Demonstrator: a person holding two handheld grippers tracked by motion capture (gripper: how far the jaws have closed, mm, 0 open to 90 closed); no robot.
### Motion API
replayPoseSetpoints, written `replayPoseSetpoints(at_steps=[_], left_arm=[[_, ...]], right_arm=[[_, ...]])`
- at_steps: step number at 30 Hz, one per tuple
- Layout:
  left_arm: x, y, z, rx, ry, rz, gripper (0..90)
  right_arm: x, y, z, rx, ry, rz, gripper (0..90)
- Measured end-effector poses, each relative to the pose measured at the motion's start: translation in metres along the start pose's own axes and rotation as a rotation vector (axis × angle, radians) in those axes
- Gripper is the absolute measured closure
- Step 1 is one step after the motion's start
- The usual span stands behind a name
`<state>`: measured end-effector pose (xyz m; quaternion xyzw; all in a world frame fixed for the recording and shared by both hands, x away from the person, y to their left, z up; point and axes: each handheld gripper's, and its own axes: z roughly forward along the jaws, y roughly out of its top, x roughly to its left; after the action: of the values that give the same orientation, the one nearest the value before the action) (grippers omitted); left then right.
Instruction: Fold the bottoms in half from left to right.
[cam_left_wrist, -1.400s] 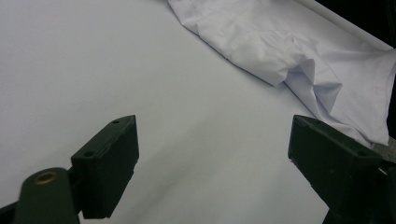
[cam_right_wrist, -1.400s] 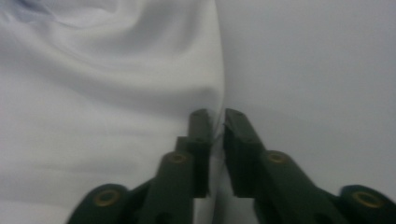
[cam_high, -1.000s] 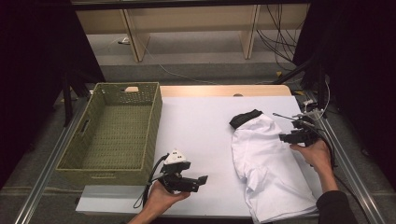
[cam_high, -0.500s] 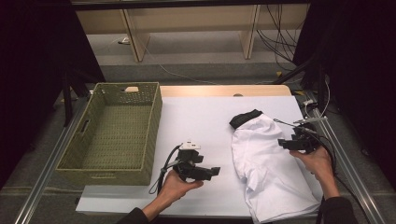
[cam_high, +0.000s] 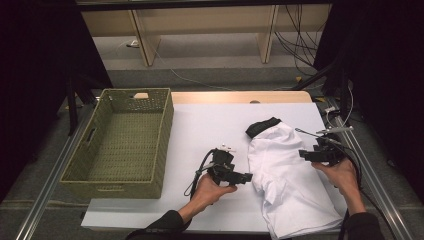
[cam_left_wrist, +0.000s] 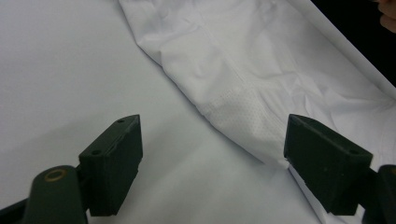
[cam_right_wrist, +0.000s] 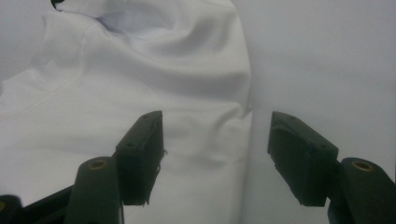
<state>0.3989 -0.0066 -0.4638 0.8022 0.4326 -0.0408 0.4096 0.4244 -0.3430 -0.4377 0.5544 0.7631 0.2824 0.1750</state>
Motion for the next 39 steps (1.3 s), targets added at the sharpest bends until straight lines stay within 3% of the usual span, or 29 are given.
replayPoseSetpoints(at_steps=[5,9,27,39], left_arm=[[0.004,0.006,0.011,-0.001,0.036,-0.022,21.5],[0.008,0.011,0.016,-0.011,0.038,-0.052,23.2],[-0.003,0.015,0.042,0.022,0.042,-0.033,32.2],[-0.005,0.023,0.05,0.03,0.05,-0.076,38.5]], right_arm=[[0.0,0.0,0.0,0.001,0.002,-0.002,37.2],[-0.001,-0.001,0.0,-0.002,-0.002,-0.005,37.4],[0.001,-0.002,0.002,0.011,-0.008,-0.011,37.8],[0.0,-0.002,0.003,0.013,-0.008,-0.009,38.1]])
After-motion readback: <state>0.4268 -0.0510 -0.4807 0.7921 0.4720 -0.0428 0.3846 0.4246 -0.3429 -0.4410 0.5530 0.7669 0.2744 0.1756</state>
